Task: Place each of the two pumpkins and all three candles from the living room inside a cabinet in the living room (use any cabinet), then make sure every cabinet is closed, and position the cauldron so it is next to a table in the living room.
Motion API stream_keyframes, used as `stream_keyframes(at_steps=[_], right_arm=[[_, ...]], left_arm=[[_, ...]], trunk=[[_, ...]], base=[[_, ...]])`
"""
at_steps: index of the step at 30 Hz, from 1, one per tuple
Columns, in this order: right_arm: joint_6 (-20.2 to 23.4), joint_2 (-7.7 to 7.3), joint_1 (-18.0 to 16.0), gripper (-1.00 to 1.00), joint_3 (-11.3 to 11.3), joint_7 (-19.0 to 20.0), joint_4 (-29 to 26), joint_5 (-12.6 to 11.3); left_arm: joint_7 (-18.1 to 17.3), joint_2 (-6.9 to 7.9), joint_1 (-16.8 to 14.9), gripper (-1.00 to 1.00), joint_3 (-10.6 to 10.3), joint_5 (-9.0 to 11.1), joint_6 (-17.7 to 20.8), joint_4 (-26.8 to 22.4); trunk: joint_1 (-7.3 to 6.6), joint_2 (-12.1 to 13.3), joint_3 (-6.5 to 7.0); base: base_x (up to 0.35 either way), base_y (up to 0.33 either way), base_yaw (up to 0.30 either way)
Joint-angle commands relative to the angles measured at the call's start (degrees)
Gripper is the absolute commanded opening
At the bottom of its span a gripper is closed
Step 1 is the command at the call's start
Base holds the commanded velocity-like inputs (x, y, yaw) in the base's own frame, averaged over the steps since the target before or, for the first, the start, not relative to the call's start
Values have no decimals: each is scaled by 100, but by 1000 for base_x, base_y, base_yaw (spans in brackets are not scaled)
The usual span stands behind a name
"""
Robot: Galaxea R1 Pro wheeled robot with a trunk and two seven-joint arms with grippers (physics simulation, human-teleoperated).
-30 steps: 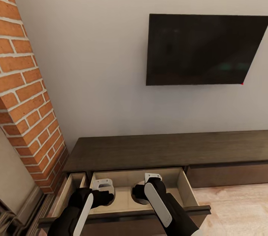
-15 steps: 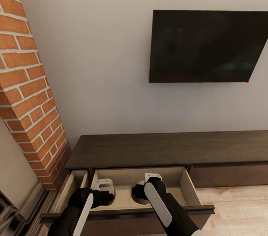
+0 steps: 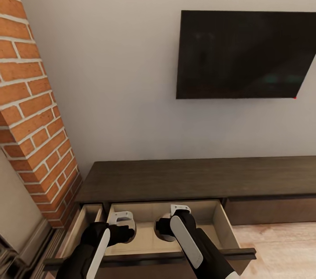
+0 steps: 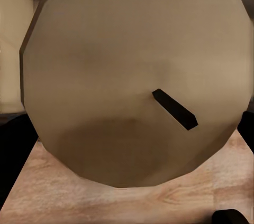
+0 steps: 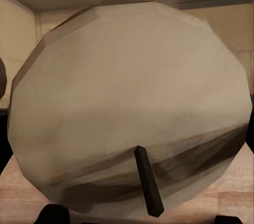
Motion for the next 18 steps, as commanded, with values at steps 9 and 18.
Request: stream_keyframes(at_steps=[9,18], right_arm=[[-5,0,-5,-100,7,-64,1,-68],[8,0,-5,-100,-2,-71,0,-25]], left_arm=[[32,0,-4,-100,-5,52,24,-6],[36,-25,-3,-100,-8,52,24,-19]], trunk=[[1,-3,-6],[177,-324,-150]], base=[[46,0,0],[0,0,0]])
